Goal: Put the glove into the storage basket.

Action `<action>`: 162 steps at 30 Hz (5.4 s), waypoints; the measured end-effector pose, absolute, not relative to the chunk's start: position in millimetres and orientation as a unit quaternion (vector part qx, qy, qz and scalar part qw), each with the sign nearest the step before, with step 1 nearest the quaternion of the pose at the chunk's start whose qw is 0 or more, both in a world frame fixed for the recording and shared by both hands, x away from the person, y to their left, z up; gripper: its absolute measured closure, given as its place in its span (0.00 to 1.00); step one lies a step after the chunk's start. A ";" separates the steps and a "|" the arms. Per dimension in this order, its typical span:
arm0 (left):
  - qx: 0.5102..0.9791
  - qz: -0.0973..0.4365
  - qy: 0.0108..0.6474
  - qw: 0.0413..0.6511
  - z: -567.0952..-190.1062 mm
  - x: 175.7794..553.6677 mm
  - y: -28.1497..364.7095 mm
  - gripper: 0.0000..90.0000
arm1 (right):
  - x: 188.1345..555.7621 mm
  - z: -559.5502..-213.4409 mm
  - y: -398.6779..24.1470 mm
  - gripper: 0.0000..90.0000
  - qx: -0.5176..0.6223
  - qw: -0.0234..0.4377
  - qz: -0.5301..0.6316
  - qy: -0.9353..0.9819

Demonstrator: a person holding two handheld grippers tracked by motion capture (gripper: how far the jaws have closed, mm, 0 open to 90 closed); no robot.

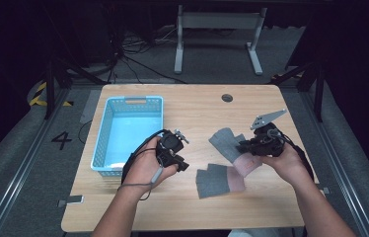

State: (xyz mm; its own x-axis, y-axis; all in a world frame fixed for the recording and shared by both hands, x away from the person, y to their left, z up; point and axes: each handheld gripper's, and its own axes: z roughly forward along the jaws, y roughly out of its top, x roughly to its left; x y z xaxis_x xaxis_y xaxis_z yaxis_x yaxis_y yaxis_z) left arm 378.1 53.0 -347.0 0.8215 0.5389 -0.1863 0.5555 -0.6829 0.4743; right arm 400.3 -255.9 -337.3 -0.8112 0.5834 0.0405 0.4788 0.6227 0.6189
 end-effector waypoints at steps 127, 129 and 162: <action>0.942 -0.089 0.272 0.177 -429.9 392.7 -0.5 0.79 | 343.0 -425.1 -282.8 0.95 0.266 0.018 0.219 0.939; 0.940 -0.091 0.275 0.180 -430.0 392.7 -0.8 0.77 | 342.8 -425.1 -282.7 0.95 0.267 0.018 0.218 0.939; 0.945 -0.050 0.273 0.176 -422.9 391.6 -1.6 0.97 | 343.0 -426.0 -280.3 0.95 0.270 0.016 0.216 0.938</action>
